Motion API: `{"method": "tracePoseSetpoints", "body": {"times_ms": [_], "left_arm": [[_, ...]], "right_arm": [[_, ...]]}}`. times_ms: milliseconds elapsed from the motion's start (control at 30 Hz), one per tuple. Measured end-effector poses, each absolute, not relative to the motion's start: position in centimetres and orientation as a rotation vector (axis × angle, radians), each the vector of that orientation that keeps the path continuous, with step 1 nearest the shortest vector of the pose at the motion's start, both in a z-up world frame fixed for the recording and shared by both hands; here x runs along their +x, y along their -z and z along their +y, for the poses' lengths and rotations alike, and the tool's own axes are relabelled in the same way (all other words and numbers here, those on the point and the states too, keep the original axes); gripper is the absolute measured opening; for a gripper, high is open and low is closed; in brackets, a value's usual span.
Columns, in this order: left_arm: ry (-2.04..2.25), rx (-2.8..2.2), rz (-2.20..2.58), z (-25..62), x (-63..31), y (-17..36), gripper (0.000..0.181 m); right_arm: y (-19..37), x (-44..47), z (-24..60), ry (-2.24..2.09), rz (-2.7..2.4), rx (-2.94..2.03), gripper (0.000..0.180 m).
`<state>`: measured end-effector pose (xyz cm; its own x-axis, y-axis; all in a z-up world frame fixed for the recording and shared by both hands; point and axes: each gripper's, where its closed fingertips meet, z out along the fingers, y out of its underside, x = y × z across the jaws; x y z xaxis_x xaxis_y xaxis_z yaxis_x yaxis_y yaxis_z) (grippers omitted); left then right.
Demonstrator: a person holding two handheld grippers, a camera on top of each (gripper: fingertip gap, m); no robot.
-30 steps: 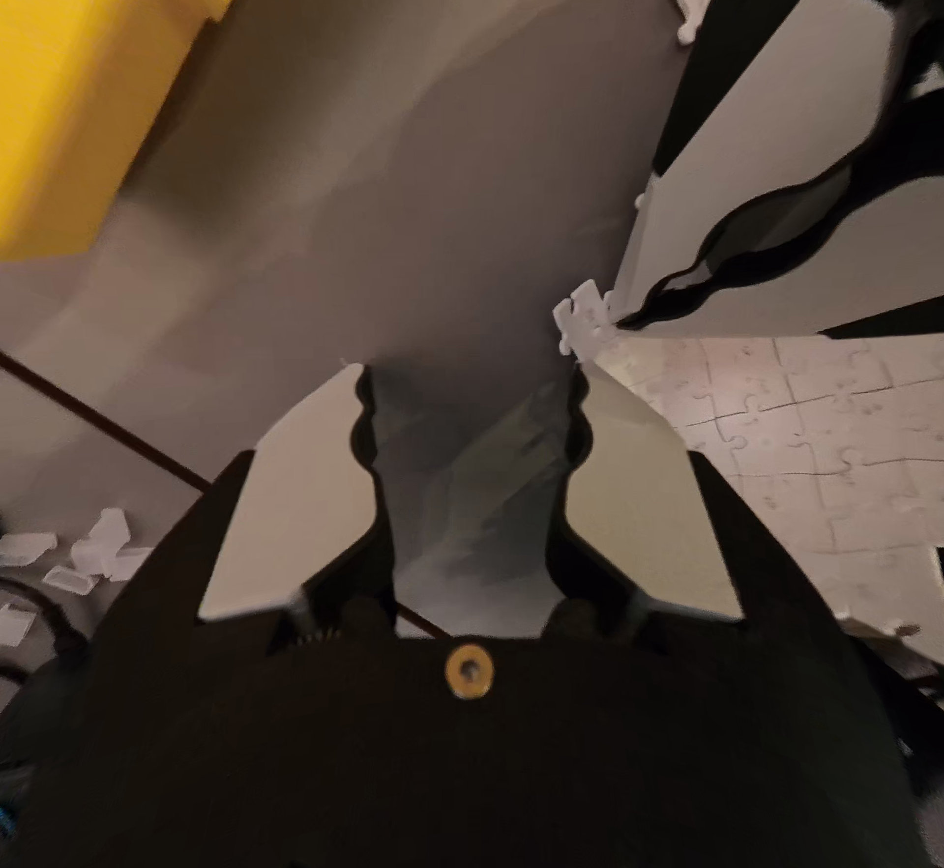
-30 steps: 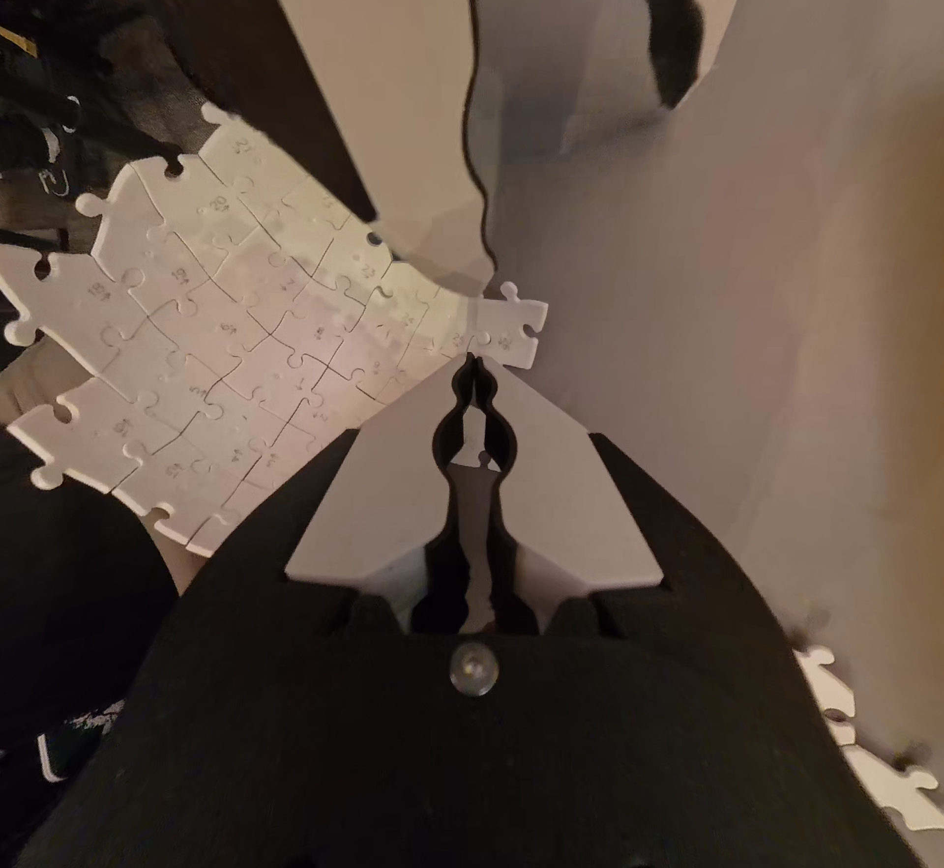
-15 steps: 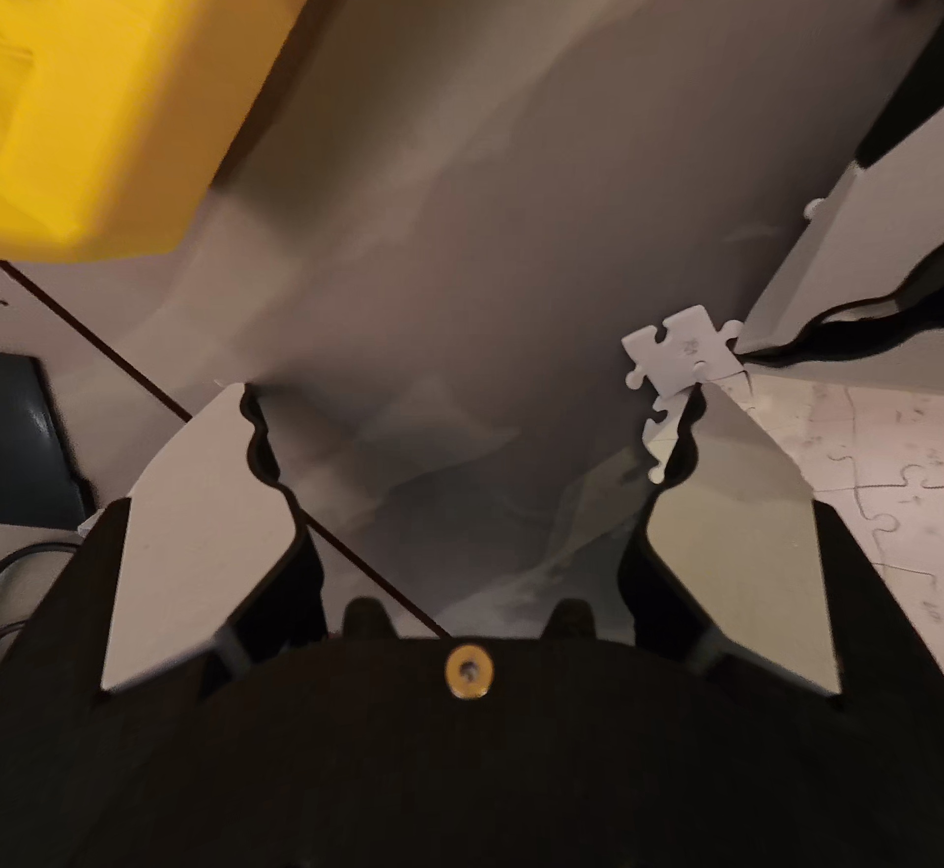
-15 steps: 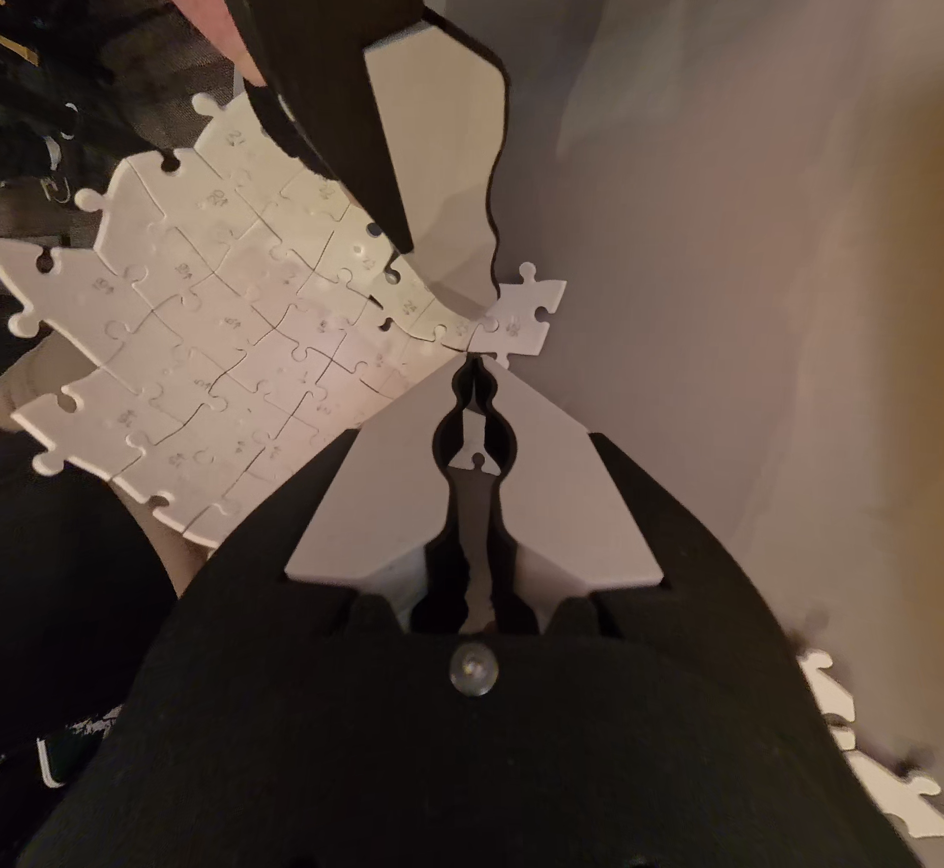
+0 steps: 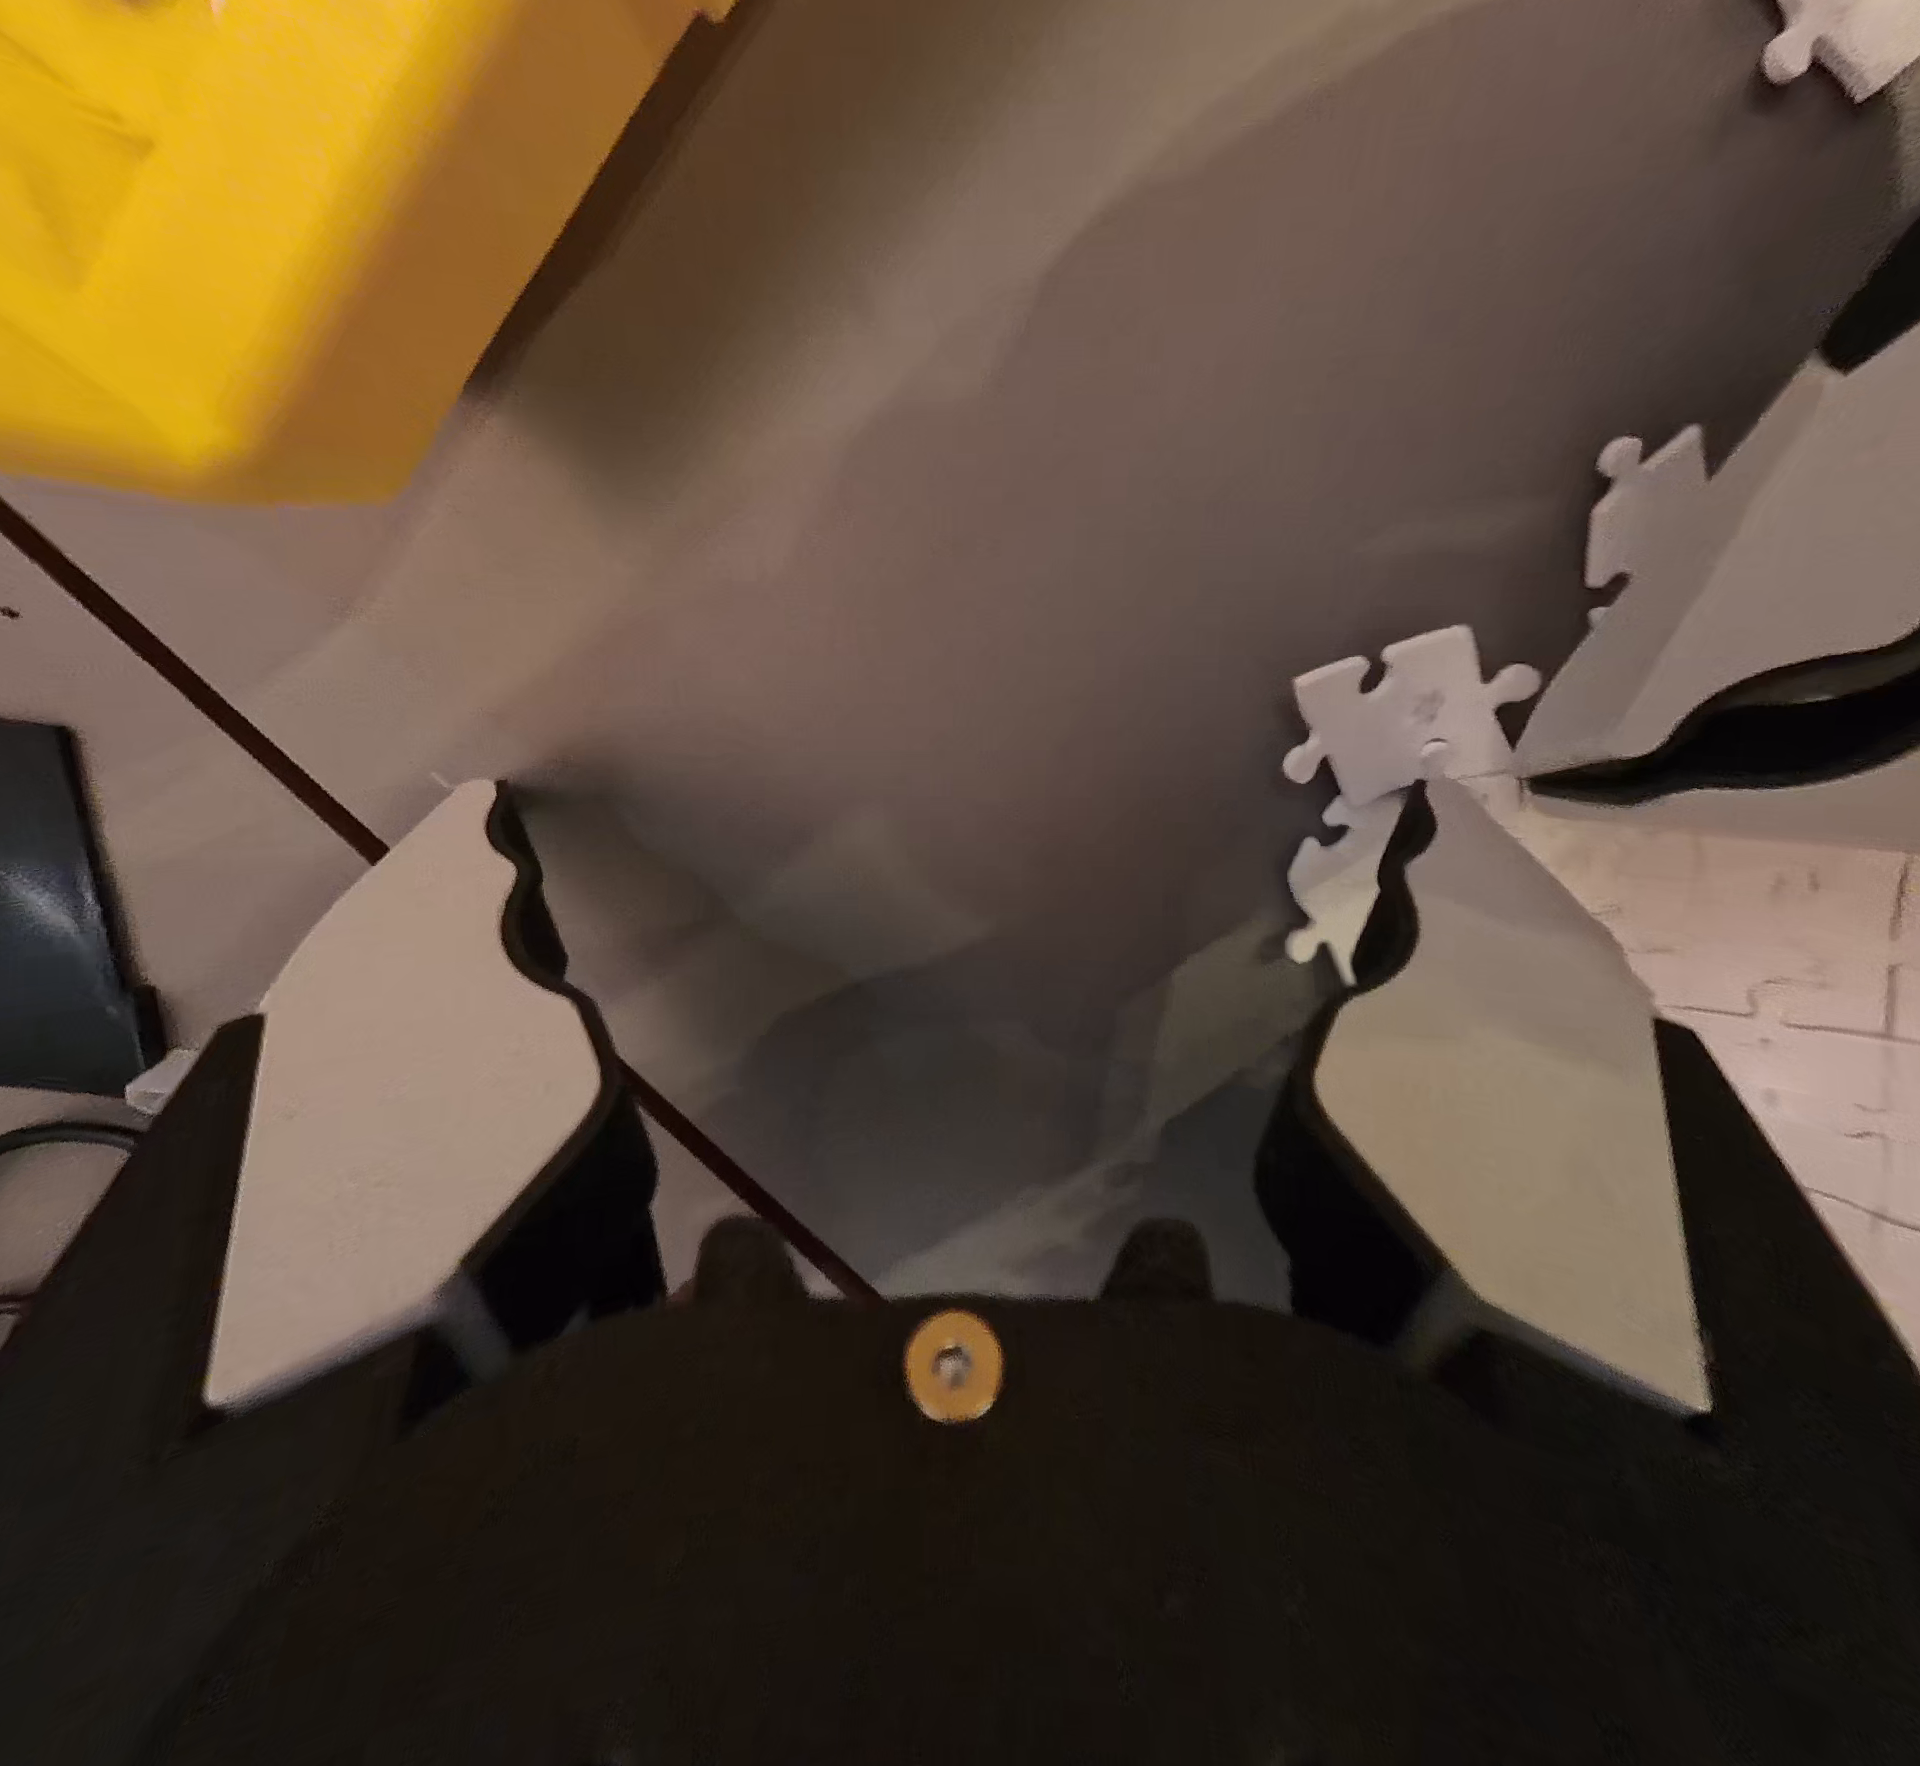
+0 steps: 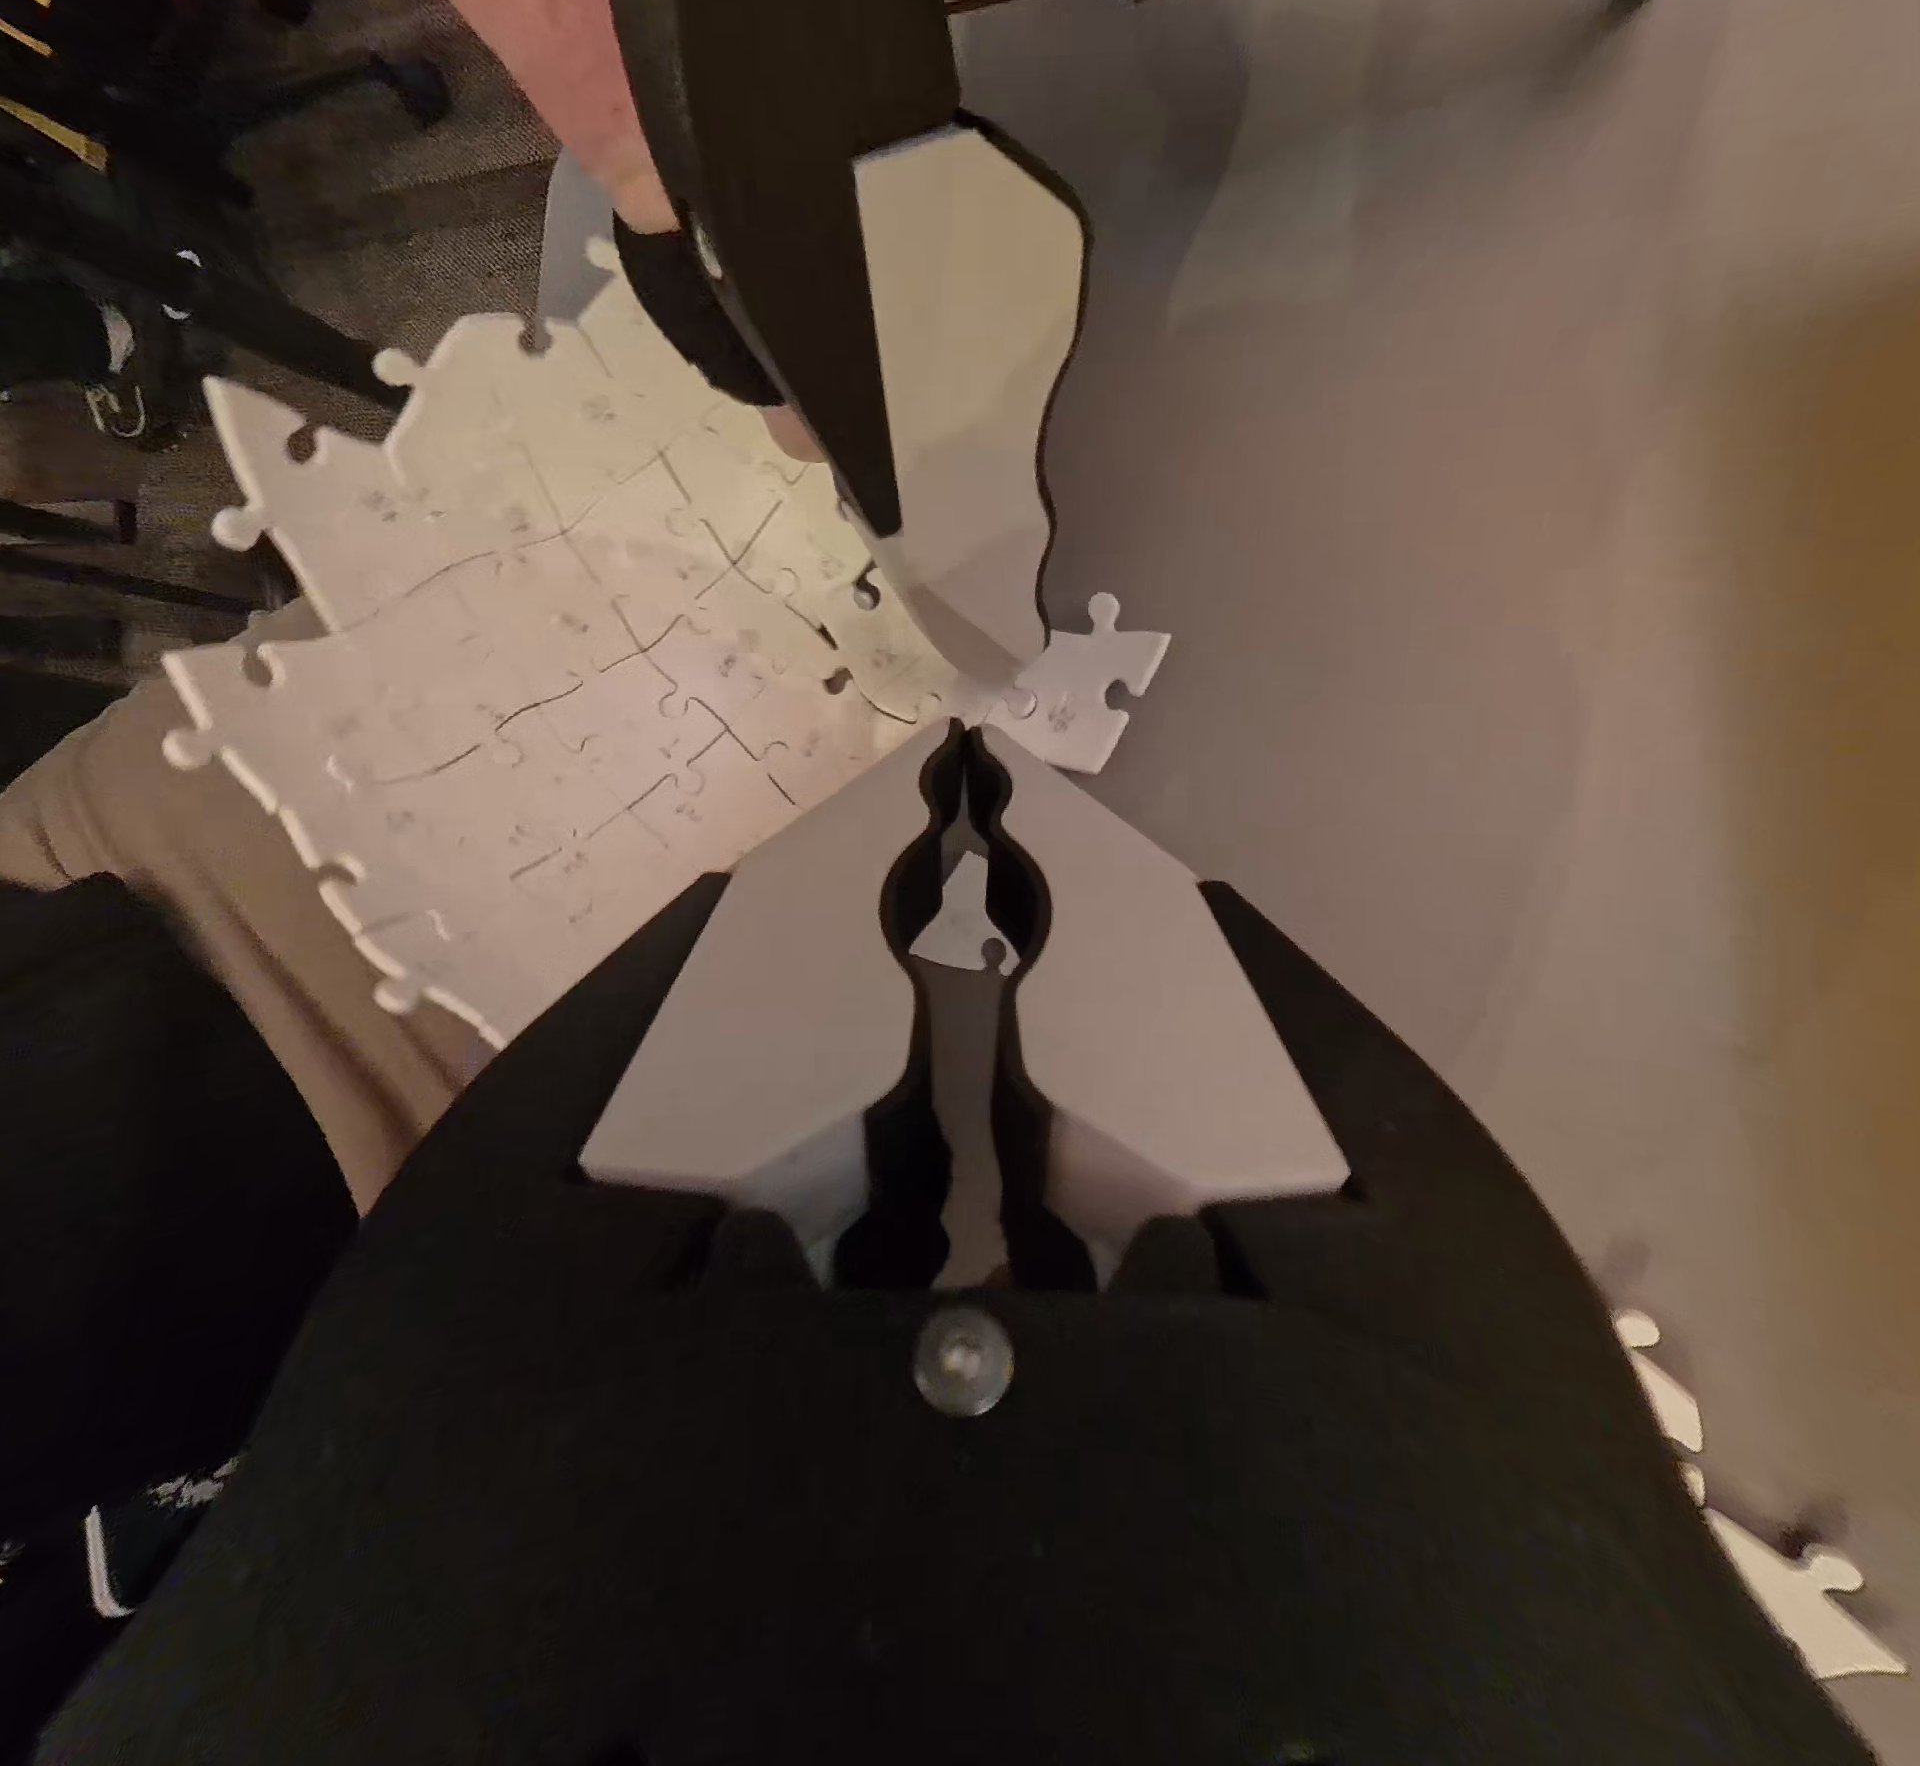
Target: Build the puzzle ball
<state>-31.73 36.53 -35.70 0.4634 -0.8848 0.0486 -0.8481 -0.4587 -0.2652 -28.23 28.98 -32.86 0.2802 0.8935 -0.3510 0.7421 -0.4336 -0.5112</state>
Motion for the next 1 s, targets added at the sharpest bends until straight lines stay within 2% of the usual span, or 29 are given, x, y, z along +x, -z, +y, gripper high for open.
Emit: {"method": "tracePoseSetpoints", "body": {"times_ms": [433, 533, 800, 1000], "left_arm": [[0.389, -2.499, 1.386, 35.4, -33.0, 33.8, 0.145], [0.44, -2.489, 1.327, 34.9, -33.3, 32.9, 0.144], [0.505, -2.463, 1.195, 34.0, -34.4, 32.1, 0.138], [0.54, -2.454, 1.142, 33.3, -34.6, 32.4, 0.135]], "right_arm": [[29.1, -28.0, 28.7, -0.965, -1.466, -2.188, 0.0], [28.5, -27.6, 28.8, -1.008, -1.423, -2.201, 0.006], [30.7, -28.8, 27.6, -1.214, -1.392, -2.287, 0.019], [31.8, -30.7, 27.2, -1.306, -1.372, -2.31, 0.01]]}}
